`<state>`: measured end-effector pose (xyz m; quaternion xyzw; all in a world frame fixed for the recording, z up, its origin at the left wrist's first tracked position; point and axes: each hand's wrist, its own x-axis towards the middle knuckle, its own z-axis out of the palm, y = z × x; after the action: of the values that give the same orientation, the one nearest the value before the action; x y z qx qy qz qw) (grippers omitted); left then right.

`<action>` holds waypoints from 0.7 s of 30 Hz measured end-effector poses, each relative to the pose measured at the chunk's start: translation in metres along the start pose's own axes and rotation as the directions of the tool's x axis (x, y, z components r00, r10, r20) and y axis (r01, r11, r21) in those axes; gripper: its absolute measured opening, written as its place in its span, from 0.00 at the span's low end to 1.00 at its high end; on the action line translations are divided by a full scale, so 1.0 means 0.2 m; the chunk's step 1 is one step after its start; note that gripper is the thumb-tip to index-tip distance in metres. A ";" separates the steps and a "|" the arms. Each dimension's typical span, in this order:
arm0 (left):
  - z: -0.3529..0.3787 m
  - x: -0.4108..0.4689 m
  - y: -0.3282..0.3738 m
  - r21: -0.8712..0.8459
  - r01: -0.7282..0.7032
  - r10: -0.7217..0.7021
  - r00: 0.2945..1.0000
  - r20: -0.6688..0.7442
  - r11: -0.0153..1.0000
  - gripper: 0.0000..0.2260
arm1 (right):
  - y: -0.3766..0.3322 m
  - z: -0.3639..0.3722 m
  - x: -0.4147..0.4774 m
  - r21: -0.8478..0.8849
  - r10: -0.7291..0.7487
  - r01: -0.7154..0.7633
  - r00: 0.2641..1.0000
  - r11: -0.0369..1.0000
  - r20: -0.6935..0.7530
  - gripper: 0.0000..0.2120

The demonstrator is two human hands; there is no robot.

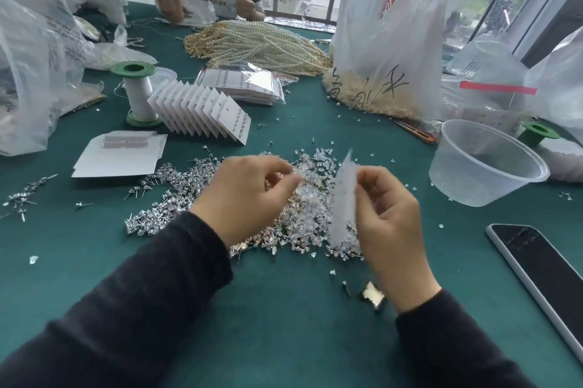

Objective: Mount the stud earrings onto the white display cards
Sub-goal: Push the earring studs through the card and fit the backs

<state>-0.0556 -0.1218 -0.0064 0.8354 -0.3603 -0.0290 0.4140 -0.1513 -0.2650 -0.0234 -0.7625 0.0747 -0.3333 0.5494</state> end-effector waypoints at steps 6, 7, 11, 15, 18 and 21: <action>-0.01 0.01 -0.10 0.405 -0.049 -0.014 0.988 0.151 0.913 0.17 | 0.00 -0.11 0.06 0.618 0.410 -0.526 0.849 0.585 0.334 0.07; -0.01 0.01 -0.10 0.349 -0.056 0.017 0.993 0.113 0.935 0.13 | 0.00 -0.10 0.06 0.663 0.402 -0.538 0.839 0.520 0.365 0.09; 0.00 0.01 -0.13 0.343 -0.094 0.098 0.995 0.004 0.935 0.03 | -0.01 -0.10 0.04 0.711 0.347 -0.528 0.847 0.465 0.402 0.20; 0.02 0.02 -0.13 0.354 -0.133 0.148 0.989 -0.017 0.926 0.03 | -0.02 -0.09 0.02 0.714 0.368 -0.553 0.829 0.429 0.421 0.22; 0.01 0.02 -0.12 0.296 -0.140 0.167 0.984 -0.068 0.945 0.03 | -0.03 -0.09 0.01 0.754 0.443 -0.579 0.790 0.312 0.423 0.26; 0.00 0.02 -0.12 0.219 -0.090 0.112 0.989 -0.093 0.972 0.04 | -0.04 -0.08 0.00 0.750 0.474 -0.589 0.775 0.301 0.419 0.27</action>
<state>-0.0385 -0.1154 -0.0213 0.8561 -0.3811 0.0750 0.3411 -0.1629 -0.2751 -0.0134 -0.3391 0.1162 -0.0782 0.9303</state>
